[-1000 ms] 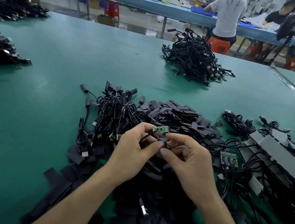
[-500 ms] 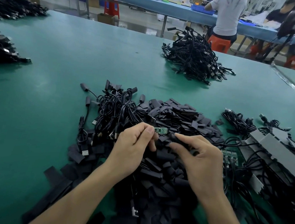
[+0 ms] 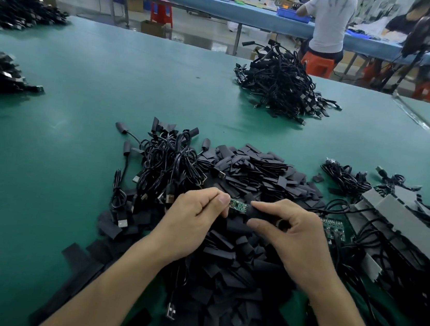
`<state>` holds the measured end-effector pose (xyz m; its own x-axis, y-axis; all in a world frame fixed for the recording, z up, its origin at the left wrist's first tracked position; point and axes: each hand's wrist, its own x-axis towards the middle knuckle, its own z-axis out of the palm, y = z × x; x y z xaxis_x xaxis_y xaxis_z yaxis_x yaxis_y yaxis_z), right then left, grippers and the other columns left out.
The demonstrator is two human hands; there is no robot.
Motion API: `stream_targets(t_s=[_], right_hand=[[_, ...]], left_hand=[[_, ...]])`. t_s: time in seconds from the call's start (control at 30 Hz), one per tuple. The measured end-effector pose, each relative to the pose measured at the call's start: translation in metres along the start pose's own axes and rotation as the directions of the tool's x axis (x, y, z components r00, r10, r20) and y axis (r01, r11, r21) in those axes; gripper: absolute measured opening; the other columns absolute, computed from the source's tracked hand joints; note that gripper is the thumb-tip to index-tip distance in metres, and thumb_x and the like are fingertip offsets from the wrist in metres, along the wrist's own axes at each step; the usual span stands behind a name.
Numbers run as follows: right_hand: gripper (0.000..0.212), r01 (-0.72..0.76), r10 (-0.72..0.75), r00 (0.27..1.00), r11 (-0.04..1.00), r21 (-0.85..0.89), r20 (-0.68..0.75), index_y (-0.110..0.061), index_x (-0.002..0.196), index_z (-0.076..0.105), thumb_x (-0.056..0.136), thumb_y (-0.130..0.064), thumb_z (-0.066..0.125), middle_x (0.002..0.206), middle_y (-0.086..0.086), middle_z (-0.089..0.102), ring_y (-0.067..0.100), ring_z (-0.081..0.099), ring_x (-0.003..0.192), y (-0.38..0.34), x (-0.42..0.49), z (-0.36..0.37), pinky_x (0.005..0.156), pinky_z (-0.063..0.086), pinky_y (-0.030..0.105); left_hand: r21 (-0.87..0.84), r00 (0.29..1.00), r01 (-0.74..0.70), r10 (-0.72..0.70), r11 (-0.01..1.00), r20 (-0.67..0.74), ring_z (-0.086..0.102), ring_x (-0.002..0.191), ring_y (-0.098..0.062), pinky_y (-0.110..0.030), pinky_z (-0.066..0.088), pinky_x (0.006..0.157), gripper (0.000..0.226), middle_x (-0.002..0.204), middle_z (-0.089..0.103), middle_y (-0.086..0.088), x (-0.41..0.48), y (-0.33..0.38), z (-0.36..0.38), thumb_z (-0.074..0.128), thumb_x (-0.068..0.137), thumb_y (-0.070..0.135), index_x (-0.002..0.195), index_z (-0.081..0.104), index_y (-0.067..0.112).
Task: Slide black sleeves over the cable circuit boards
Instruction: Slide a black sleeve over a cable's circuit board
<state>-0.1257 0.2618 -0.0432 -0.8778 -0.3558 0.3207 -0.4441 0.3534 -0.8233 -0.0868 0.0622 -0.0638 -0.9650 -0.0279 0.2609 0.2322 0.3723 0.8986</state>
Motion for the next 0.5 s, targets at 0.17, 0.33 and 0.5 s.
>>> stream_targets(t_s=[0.17, 0.33, 0.5], right_hand=[[0.031, 0.049, -0.046, 0.998, 0.994, -0.102, 0.033, -0.019, 0.104, 0.078, 0.073, -0.017, 0.083, 0.088, -0.016, 0.069, -0.002, 0.066, 0.087, 0.0041, -0.0013, -0.0021, 0.077, 0.044, 0.007], [0.027, -0.003, 0.001, 0.999, 0.999, 0.038, 0.034, -0.029, 0.094, 0.077, 0.074, -0.011, 0.083, 0.086, -0.017, 0.073, 0.000, 0.068, 0.082, 0.0049, -0.0006, -0.0022, 0.074, 0.047, 0.010], [0.030, -0.028, 0.028, 0.999, 0.999, 0.015, 0.030, -0.033, 0.097, 0.076, 0.072, -0.018, 0.085, 0.089, -0.019, 0.073, 0.000, 0.068, 0.084, 0.0047, -0.0022, 0.0038, 0.073, 0.047, 0.009]], left_hand=[[0.057, 0.999, -0.007, 0.004, 0.998, 0.050, 0.038, 0.053, -0.009, -0.027, 0.033, 0.052, 0.036, 0.057, 0.041, 0.005, 0.0008, -0.0012, -0.0001, 0.046, 0.105, 0.036, 0.073, 0.061, 0.026], [0.022, 0.999, 0.026, -0.027, 0.999, 0.044, 0.033, 0.049, -0.007, -0.021, 0.029, 0.049, 0.039, 0.053, 0.035, 0.010, 0.0007, 0.0014, -0.0014, 0.046, 0.105, 0.034, 0.070, 0.059, 0.024], [0.003, 0.998, 0.040, -0.041, 0.999, 0.047, 0.034, 0.049, -0.007, -0.024, 0.030, 0.050, 0.039, 0.052, 0.037, 0.011, 0.0006, 0.0030, -0.0017, 0.046, 0.105, 0.033, 0.071, 0.062, 0.024]])
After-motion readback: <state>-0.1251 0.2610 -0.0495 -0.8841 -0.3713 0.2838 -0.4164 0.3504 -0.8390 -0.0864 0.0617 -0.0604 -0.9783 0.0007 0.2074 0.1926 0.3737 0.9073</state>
